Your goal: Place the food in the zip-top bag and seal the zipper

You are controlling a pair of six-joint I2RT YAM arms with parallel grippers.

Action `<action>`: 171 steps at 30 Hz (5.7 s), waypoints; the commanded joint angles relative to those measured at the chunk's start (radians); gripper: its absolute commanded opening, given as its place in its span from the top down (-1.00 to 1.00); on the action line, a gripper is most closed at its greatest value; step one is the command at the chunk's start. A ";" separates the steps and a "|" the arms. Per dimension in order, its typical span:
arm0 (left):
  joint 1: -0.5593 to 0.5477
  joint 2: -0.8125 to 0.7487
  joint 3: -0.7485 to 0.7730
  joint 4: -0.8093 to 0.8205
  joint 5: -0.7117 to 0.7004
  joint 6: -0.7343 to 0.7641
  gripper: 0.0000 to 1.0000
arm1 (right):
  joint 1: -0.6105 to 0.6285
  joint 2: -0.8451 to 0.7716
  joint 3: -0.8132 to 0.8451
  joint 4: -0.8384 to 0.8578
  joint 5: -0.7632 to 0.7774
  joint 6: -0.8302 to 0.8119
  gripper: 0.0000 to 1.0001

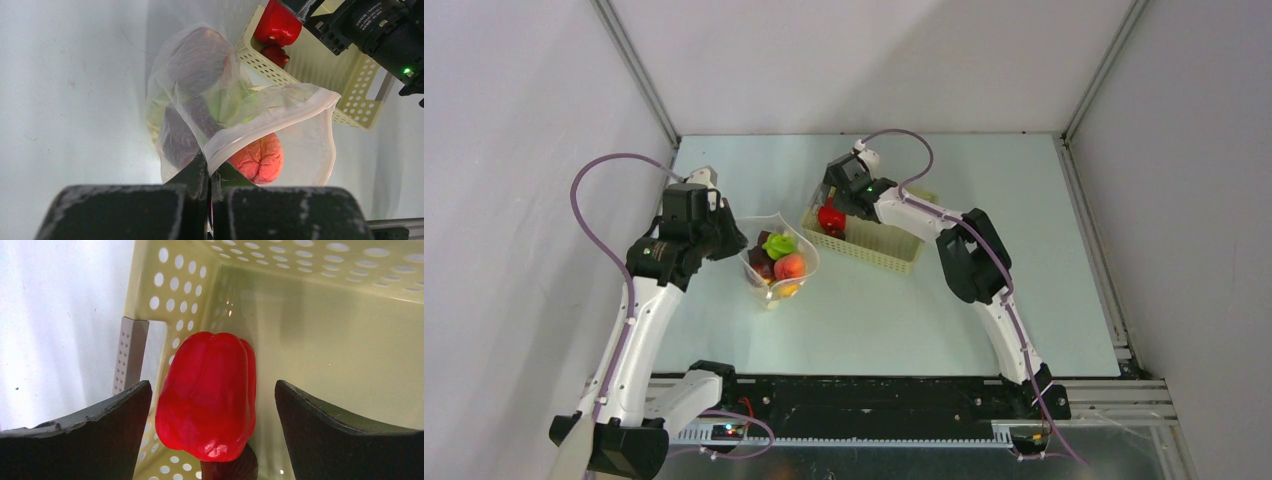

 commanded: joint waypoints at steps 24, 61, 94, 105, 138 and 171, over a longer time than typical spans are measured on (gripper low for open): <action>0.004 -0.019 -0.001 0.029 0.015 0.005 1.00 | 0.000 0.058 0.030 0.059 -0.052 0.019 -0.72; 0.003 -0.007 -0.005 0.032 0.051 0.014 1.00 | 0.178 -0.701 -0.540 0.480 -0.111 -0.226 0.04; 0.002 -0.027 -0.004 0.037 0.066 0.021 1.00 | 0.354 -0.510 -0.361 0.414 -0.234 -0.154 -0.55; 0.003 -0.026 -0.004 0.037 0.059 0.019 1.00 | 0.356 -0.539 -0.354 0.334 -0.195 -0.186 -0.99; 0.004 -0.014 -0.002 0.030 0.013 0.016 1.00 | 0.181 -0.725 -0.449 -0.023 -0.009 -0.289 -0.99; 0.003 -0.008 -0.002 0.024 0.015 0.018 1.00 | 0.024 0.024 0.283 -0.514 -0.201 -0.262 -0.75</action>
